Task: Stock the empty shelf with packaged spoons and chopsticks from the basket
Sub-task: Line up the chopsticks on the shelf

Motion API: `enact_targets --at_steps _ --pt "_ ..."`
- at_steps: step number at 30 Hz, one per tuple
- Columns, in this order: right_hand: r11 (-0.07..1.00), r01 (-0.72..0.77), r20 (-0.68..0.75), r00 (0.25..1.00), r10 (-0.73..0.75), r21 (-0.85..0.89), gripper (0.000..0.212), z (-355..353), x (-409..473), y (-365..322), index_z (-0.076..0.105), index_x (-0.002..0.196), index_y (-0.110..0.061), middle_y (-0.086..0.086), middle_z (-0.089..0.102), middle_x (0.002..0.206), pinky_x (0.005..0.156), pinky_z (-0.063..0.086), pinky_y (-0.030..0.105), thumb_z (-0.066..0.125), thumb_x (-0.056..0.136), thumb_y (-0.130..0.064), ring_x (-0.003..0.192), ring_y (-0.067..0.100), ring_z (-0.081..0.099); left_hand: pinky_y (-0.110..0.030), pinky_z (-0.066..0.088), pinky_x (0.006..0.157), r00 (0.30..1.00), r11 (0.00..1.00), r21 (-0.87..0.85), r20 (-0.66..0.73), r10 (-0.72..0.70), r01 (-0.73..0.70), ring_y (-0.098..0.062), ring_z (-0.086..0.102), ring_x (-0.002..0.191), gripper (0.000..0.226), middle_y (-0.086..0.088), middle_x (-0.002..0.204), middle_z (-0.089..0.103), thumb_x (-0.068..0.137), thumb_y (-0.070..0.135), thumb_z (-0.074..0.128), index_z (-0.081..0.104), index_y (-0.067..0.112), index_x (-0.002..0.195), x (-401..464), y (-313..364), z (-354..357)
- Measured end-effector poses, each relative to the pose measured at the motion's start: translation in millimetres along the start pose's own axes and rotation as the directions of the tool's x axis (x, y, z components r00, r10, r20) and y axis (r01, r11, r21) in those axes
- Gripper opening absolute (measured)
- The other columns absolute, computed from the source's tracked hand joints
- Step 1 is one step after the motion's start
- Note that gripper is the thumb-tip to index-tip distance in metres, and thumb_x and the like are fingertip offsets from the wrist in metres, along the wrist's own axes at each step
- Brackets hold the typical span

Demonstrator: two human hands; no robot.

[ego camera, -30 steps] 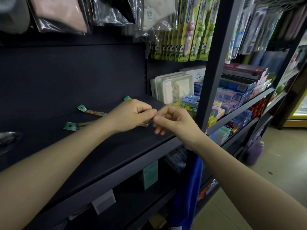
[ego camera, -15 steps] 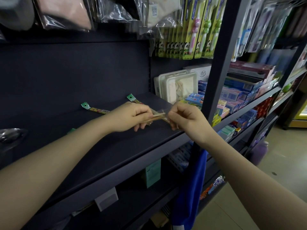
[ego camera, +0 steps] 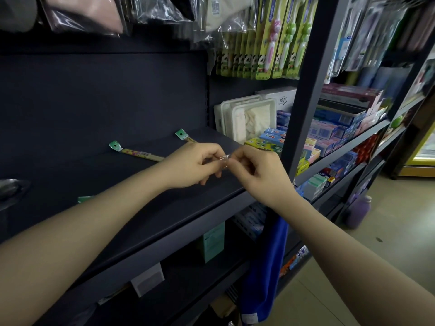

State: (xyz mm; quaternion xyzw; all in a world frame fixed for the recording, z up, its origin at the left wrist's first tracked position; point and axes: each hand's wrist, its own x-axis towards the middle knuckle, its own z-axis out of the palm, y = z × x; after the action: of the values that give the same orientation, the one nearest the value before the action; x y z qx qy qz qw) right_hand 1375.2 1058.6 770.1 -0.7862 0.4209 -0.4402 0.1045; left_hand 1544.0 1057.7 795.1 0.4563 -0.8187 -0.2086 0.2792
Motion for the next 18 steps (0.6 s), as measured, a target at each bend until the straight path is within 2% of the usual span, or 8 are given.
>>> enact_targets --at_steps 2,4,7,9,10,13,15,18 --pt "1.000 0.000 0.013 1.000 0.000 0.027 0.023 -1 2 3 0.061 0.076 -0.012 0.001 0.052 0.053 0.052 0.037 0.026 0.060 0.084 -0.033 0.052 0.011 0.044 -0.019 0.041 0.050 1.000 1.000 0.007 0.003 -0.003 0.003 -0.012 0.052 0.049 0.015 0.008 0.067 0.064 0.090 0.017 0.050 0.062 0.010 0.096 0 0 2" --pt "0.998 -0.041 0.035 0.999 0.040 0.053 0.019 -1 5 6 0.053 0.080 -0.013 -0.005 0.045 0.052 0.050 0.033 0.015 0.068 0.082 -0.026 0.052 0.007 0.045 -0.020 0.041 0.051 1.000 1.000 0.013 0.024 -0.001 0.001 -0.009 0.050 0.048 0.012 0.005 0.068 0.065 0.089 0.015 0.051 0.062 0.010 0.092 0 1 1" --pt "0.998 -0.069 0.083 0.994 0.070 -0.006 0.030 0 8 11 0.054 0.094 -0.012 -0.005 0.048 0.062 0.057 0.039 0.023 0.070 0.079 -0.032 0.057 0.005 0.046 -0.034 0.050 0.064 0.999 0.995 0.093 0.045 0.023 -0.027 -0.013 0.061 0.061 0.010 0.002 0.073 0.070 0.084 0.012 0.056 0.064 0.018 0.083 2 -3 -3" --pt "0.996 -0.021 0.159 0.987 0.034 -0.082 0.031 -1 13 11 0.062 0.091 -0.006 -0.003 0.051 0.066 0.060 0.040 0.024 0.066 0.081 -0.035 0.064 0.014 0.050 -0.040 0.052 0.069 0.997 0.989 0.144 0.071 0.028 -0.038 -0.021 0.064 0.069 0.013 0.005 0.074 0.072 0.083 0.013 0.056 0.064 0.022 0.081 3 -4 -5" --pt "0.996 0.016 0.218 0.976 0.004 -0.090 0.031 -1 15 10 0.063 0.087 -0.003 -0.005 0.048 0.062 0.055 0.035 0.020 0.064 0.084 -0.034 0.060 0.012 0.047 -0.037 0.052 0.066 0.995 0.986 0.158 0.093 0.033 -0.047 -0.018 0.063 0.066 0.013 0.008 0.074 0.072 0.085 0.014 0.055 0.065 0.022 0.082 4 -5 -7" --pt "0.978 0.166 0.316 0.941 -0.118 -0.128 0.022 6 21 5 0.058 0.082 -0.005 -0.012 0.040 0.055 0.049 0.028 0.019 0.060 0.088 -0.026 0.051 0.004 0.041 -0.011 0.043 0.057 0.991 0.984 0.169 0.131 0.027 -0.049 0.002 0.060 0.060 0.007 0.016 0.077 0.069 0.088 0.016 0.056 0.061 0.020 0.091 3 -12 -13" --pt "0.955 0.247 0.243 0.948 -0.203 -0.163 0.014 14 21 3 0.053 0.079 -0.008 -0.006 0.041 0.056 0.049 0.034 0.030 0.059 0.086 -0.018 0.053 0.021 0.050 -0.010 0.042 0.068 0.995 0.984 0.172 0.092 0.025 -0.040 0.006 0.061 0.074 0.010 0.018 0.084 0.068 0.087 0.014 0.058 0.055 0.017 0.096 -2 -23 -22" --pt "0.930 0.272 0.084 0.962 -0.259 -0.247 0.018 20 23 3 0.049 0.079 -0.005 -0.001 0.042 0.057 0.047 0.040 0.035 0.054 0.085 -0.021 0.053 0.035 0.051 -0.023 0.044 0.076 0.995 0.951 0.306 -0.069 0.069 -0.045 -0.007 0.060 0.086 0.014 0.009 0.098 0.067 0.089 0.014 0.054 0.053 0.017 0.102 -9 -38 -39"
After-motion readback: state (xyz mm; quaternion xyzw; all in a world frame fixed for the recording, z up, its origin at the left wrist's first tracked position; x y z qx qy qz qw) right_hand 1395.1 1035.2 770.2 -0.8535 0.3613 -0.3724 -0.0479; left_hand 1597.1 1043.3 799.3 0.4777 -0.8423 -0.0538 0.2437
